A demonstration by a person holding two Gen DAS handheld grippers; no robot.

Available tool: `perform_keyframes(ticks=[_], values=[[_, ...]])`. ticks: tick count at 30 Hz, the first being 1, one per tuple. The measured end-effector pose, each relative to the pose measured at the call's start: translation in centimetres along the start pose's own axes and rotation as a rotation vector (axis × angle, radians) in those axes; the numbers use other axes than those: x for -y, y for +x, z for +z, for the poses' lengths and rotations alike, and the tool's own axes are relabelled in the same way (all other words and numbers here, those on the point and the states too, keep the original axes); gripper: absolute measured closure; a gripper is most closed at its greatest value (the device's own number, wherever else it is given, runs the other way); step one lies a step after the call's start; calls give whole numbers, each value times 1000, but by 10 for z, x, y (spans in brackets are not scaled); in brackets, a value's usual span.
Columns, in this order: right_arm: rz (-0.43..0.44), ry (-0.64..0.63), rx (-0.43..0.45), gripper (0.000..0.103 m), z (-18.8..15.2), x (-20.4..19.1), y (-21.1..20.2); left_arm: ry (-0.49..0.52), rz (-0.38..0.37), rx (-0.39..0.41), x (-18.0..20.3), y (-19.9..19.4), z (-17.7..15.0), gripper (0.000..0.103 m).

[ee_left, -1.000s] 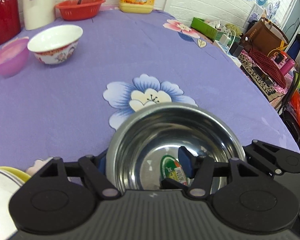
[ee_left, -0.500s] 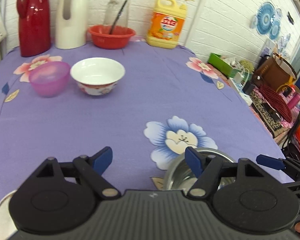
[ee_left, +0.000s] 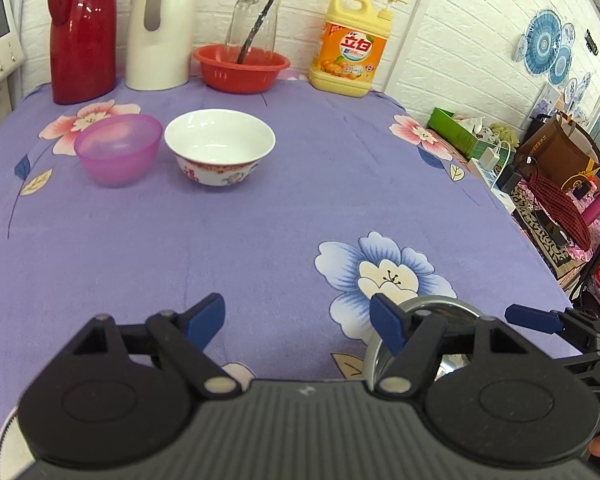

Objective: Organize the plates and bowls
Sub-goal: 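Carry the steel bowl with the left gripper to the white patterned bowl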

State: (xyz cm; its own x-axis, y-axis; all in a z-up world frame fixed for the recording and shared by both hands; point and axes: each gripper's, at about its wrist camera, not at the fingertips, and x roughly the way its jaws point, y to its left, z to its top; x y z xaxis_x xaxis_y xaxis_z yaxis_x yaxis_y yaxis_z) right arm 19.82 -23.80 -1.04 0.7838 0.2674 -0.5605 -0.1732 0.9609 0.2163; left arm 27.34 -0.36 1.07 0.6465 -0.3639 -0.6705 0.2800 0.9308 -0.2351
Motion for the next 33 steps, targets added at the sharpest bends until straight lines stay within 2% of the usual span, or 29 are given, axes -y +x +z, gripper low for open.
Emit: perform_keyframes(ticks=[13, 21, 25, 29, 33], values=[[-3, -92, -13, 0, 39, -14, 27, 23, 25, -12, -25, 15, 12, 30], [2, -241, -32, 0, 74, -39, 55, 23, 53, -43, -52, 31, 26, 30], [26, -264, -18, 0, 105, -47, 70, 9, 46, 7, -71, 29, 62, 30], [29, -256, 8, 0, 134, -55, 95, -8, -2, 56, -89, 37, 113, 30], [59, -199, -34, 0, 153, -54, 133, -41, -73, 26, -105, 70, 154, 30]])
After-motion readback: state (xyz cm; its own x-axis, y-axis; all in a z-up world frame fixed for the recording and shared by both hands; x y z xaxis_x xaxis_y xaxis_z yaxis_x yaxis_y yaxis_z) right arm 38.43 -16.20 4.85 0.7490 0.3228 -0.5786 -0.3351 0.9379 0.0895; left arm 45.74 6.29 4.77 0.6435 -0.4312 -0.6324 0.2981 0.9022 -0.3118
